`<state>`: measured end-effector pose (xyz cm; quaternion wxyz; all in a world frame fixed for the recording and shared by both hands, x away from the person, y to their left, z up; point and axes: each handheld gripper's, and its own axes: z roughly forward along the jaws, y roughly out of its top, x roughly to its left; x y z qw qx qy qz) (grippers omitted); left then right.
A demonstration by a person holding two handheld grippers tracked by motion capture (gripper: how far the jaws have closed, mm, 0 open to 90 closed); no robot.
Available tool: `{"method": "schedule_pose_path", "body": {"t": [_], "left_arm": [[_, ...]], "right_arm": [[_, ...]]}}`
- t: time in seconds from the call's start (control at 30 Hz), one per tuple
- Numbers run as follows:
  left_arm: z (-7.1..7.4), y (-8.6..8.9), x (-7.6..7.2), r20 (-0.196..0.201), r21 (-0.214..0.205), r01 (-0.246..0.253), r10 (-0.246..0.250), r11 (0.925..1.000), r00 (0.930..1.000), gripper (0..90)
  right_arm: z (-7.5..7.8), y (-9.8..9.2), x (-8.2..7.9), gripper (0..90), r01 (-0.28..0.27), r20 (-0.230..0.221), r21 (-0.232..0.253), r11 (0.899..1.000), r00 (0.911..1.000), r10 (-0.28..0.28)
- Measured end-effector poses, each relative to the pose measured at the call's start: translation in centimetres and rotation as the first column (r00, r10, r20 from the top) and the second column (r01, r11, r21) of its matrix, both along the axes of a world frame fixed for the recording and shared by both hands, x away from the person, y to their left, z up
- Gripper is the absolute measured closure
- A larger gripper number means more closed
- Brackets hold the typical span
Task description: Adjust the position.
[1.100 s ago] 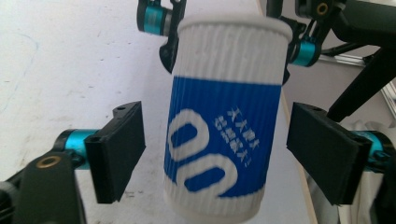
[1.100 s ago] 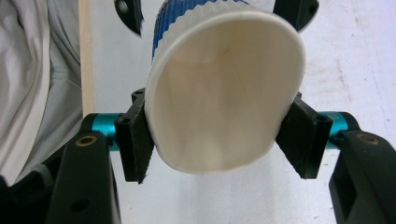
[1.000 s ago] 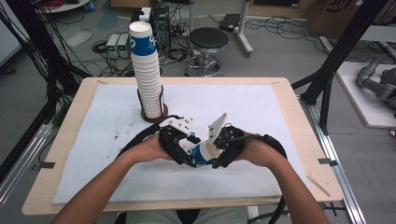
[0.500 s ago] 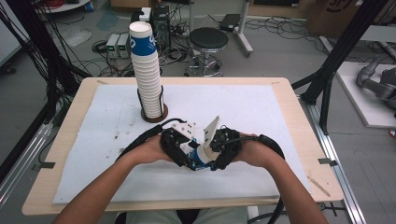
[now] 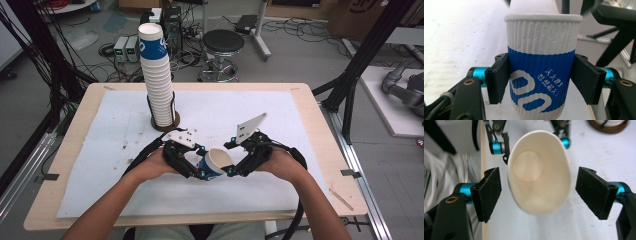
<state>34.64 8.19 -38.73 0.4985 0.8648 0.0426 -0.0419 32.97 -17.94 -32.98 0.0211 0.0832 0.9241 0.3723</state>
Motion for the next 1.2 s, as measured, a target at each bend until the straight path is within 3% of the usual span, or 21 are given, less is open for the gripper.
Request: {"method": "schedule_pose_path", "body": {"t": [0.13, 0.23, 0.33, 0.37, 0.4, 0.43, 0.5, 0.53, 0.57, 0.6, 0.63, 0.67, 0.73, 0.77, 0.83, 0.87, 0.9, 0.93, 0.97, 1.03, 1.2], "left_arm": [[-0.1, 1.1, -0.1, 0.024, -0.077, -0.042, 0.043, 0.9961, 0.9988, 32.4], [-0.1, 2.6, -0.4, 0.031, -0.171, -0.110, 0.116, 0.9791, 0.9927, 32.0], [-0.2, 3.2, -0.5, 0.034, -0.192, -0.136, 0.145, 0.9720, 0.9888, 31.5], [-0.2, 3.5, -0.5, 0.043, -0.203, -0.150, 0.161, 0.9677, 0.9860, 31.5], [-0.3, 4.3, -0.7, 0.048, -0.240, -0.177, 0.194, 0.9545, 0.9799, 31.5], [-0.3, 4.3, -0.7, 0.048, -0.240, -0.177, 0.194, 0.9545, 0.9799, 31.5], [-0.5, 5.4, -1.0, 0.055, -0.292, -0.210, 0.236, 0.9331, 0.9703, 31.5], [-0.5, 5.4, -1.0, 0.055, -0.292, -0.210, 0.236, 0.9331, 0.9703, 31.5], [-0.6, 6.0, -1.3, 0.062, -0.317, -0.232, 0.264, 0.9198, 0.9627, 31.5], [-0.7, 6.4, -1.4, 0.066, -0.327, -0.240, 0.275, 0.9141, 0.9591, 31.5], [-0.7, 6.4, -1.4, 0.066, -0.327, -0.240, 0.275, 0.9141, 0.9591, 31.5], [-0.8, 7.0, -1.6, 0.077, -0.345, -0.249, 0.292, 0.9050, 0.9535, 31.6], [-0.9, 7.6, -1.7, 0.087, -0.357, -0.258, 0.307, 0.8978, 0.9479, 31.6], [-0.9, 7.6, -1.7, 0.087, -0.357, -0.258, 0.307, 0.8978, 0.9479, 31.6], [-1.1, 8.5, -1.8, 0.090, -0.380, -0.279, 0.336, 0.8819, 0.9376, 31.6], [-1.1, 8.5, -1.8, 0.090, -0.380, -0.279, 0.336, 0.8819, 0.9376, 31.6], [-1.2, 8.8, -1.8, 0.093, -0.385, -0.287, 0.347, 0.8769, 0.9335, 31.6], [-1.4, 9.3, -1.8, 0.090, -0.398, -0.297, 0.359, 0.8682, 0.9288, 31.7], [-1.4, 9.3, -1.8, 0.090, -0.398, -0.297, 0.359, 0.8682, 0.9288, 31.7], [-1.6, 9.8, -1.8, 0.098, -0.406, -0.311, 0.380, 0.8592, 0.9198, 31.7], [-1.7, 10.7, -1.8, 0.109, -0.423, -0.336, 0.415, 0.8418, 0.9034, 31.7]], "right_arm": [[0.1, -2.1, -0.2, 20.5, 0.063, 0.020, 0.132, 0.989, 0.9976, -0.066], [-0.2, -3.7, -0.3, 20.5, 0.119, 0.015, 0.233, 0.965, 0.9919, -0.126], [-0.7, -5.1, -0.5, 20.5, 0.178, 0.016, 0.297, 0.938, 0.9814, -0.191], [-0.7, -5.1, -0.5, 20.5, 0.178, 0.016, 0.297, 0.938, 0.9814, -0.191], [-1.2, -6.0, -0.6, 20.5, 0.207, 0.016, 0.315, 0.926, 0.9747, -0.223], [-1.6, -6.3, -0.6, 20.5, 0.225, 0.008, 0.322, 0.920, 0.9706, -0.241], [-2.3, -7.1, -0.8, 20.5, 0.258, 0.000, 0.322, 0.911, 0.9622, -0.272], [-2.7, -7.5, -0.9, 20.5, 0.276, -0.001, 0.322, 0.905, 0.9565, -0.292], [-3.2, -7.9, -1.0, 20.5, 0.305, -0.005, 0.321, 0.897, 0.9472, -0.321], [-3.5, -8.1, -1.0, 20.5, 0.322, -0.001, 0.321, 0.891, 0.9406, -0.339], [-3.9, -8.4, -1.1, 20.5, 0.342, -0.001, 0.320, 0.883, 0.9326, -0.361], [-4.2, -8.7, -1.1, 20.5, 0.358, -0.005, 0.323, 0.876, 0.9263, -0.377], [-4.8, -9.2, -1.2, 20.5, 0.387, -0.003, 0.325, 0.863, 0.9128, -0.408], [-4.8, -9.2, -1.2, 20.5, 0.387, -0.003, 0.325, 0.863, 0.9128, -0.408], [-5.5, -9.9, -1.3, 20.5, 0.423, 0.015, 0.333, 0.843, 0.8913, -0.453], [-5.5, -9.9, -1.3, 20.5, 0.423, 0.015, 0.333, 0.843, 0.8913, -0.453], [-5.9, -10.3, -1.3, 20.5, 0.444, 0.031, 0.340, 0.829, 0.8759, -0.481], [-6.0, -10.5, -1.4, 20.5, 0.453, 0.035, 0.341, 0.824, 0.8698, -0.492], [-6.0, -10.5, -1.4, 20.5, 0.453, 0.035, 0.341, 0.824, 0.8698, -0.492], [-6.4, -11.0, -1.5, 20.5, 0.480, 0.056, 0.356, 0.802, 0.8456, -0.531], [-6.9, -11.3, -1.5, 20.5, 0.492, 0.058, 0.356, 0.794, 0.8369, -0.544]]}}
